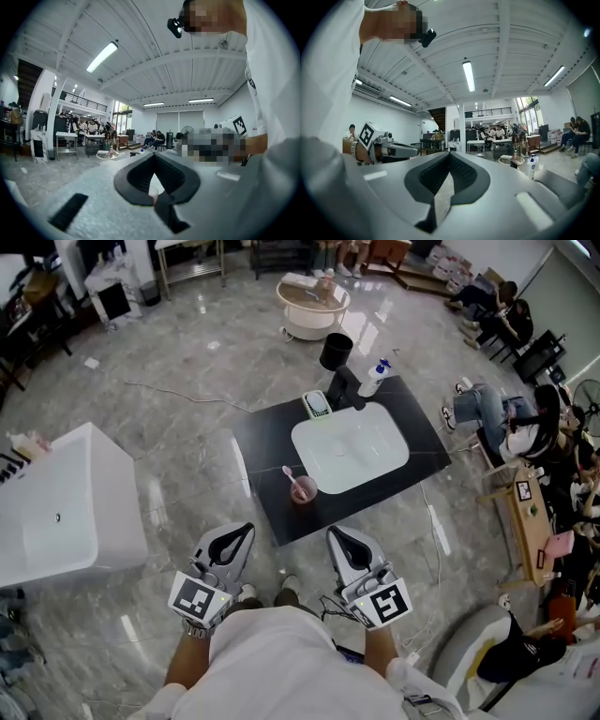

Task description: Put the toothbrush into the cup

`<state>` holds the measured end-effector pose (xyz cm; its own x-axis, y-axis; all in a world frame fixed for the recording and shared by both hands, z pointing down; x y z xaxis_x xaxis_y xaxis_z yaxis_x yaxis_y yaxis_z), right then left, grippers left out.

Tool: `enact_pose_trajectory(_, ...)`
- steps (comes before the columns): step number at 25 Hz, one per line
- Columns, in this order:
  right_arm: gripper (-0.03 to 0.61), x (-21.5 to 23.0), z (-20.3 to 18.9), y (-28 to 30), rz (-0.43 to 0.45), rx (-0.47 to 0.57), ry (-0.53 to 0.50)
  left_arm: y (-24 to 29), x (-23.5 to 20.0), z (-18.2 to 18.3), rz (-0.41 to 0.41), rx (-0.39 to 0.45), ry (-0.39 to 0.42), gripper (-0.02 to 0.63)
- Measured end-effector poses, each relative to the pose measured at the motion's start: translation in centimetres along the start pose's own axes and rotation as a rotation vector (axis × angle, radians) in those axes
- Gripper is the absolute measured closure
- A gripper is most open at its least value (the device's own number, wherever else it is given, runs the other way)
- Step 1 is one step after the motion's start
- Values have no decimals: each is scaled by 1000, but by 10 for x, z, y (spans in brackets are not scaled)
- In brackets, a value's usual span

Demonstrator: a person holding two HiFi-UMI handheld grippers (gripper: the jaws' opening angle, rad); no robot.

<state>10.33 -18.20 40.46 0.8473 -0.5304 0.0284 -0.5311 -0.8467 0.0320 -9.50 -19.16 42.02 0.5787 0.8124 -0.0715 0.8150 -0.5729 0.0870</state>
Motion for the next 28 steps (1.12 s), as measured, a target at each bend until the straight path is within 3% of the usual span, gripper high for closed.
enact_pose_trajectory(11,573,-1,8,-2,-5,39,14,-7,5,3,4,5,1,615)
enact_pose_trajectory(22,569,4,5,-5,-9,14,-8,-3,7,5,2,25,-15,615)
enact_pose_trajectory(28,568,1,8,7,28,19,-28,-18,0,4,76,49,-15,615)
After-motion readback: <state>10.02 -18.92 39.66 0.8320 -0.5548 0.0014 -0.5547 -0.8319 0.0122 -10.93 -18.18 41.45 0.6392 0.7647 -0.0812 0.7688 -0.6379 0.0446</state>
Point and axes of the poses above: the fingertips, and each gripper's own axes: y forward along the fingers, x to its right, z out of its top, the point moved 5 cm from there along -y, backward along the fingers, and after that the axes turned 10 degrees about -z, right-handed, at the moved point
